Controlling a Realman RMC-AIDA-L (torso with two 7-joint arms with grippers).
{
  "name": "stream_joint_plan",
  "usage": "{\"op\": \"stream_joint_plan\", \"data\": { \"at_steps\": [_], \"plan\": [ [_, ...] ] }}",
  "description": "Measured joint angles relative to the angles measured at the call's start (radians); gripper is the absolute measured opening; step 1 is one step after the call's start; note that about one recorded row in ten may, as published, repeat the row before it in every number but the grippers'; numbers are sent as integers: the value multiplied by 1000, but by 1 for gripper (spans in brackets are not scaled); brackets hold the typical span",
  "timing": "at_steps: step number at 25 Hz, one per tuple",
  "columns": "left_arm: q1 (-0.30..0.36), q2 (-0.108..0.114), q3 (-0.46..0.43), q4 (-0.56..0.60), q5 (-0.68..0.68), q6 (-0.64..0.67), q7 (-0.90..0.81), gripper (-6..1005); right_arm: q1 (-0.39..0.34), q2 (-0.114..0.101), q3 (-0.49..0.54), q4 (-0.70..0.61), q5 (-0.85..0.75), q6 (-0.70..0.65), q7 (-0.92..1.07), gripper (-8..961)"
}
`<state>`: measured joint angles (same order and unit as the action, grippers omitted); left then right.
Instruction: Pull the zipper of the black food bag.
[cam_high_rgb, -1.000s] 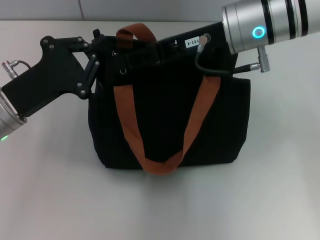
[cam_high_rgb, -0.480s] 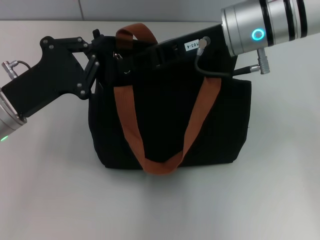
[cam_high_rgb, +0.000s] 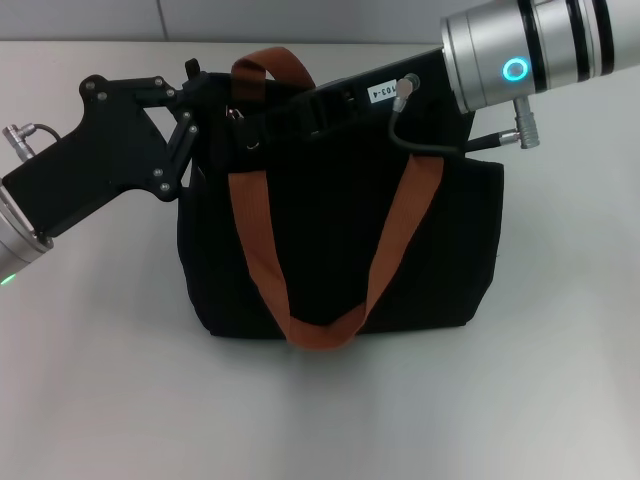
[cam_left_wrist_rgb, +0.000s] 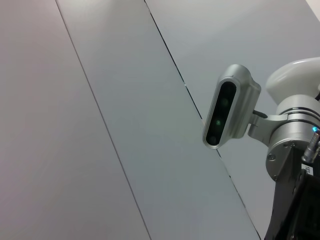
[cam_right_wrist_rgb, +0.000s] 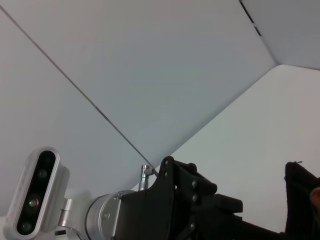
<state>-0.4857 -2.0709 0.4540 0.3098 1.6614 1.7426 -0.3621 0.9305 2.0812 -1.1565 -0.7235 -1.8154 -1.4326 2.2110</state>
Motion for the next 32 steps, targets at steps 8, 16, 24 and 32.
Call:
{"op": "stream_joint_plan", "data": {
  "at_steps": [8, 16, 24, 32],
  "plan": [
    [4, 0, -1, 0, 0, 1, 3, 36, -29, 0, 1, -37, -4, 7, 29, -1],
    [6, 0, -5, 0, 0, 5, 4, 36, -49, 1, -1, -79, -52, 12, 78, -1],
    [7, 0, -8, 0, 0, 3, 4, 37, -88, 2, -2, -139, -81, 14, 110, -1],
    [7, 0, -8, 0, -3, -4, 5, 37, -130, 4, -15, -230, -133, 16, 164, -1]
  ]
}}
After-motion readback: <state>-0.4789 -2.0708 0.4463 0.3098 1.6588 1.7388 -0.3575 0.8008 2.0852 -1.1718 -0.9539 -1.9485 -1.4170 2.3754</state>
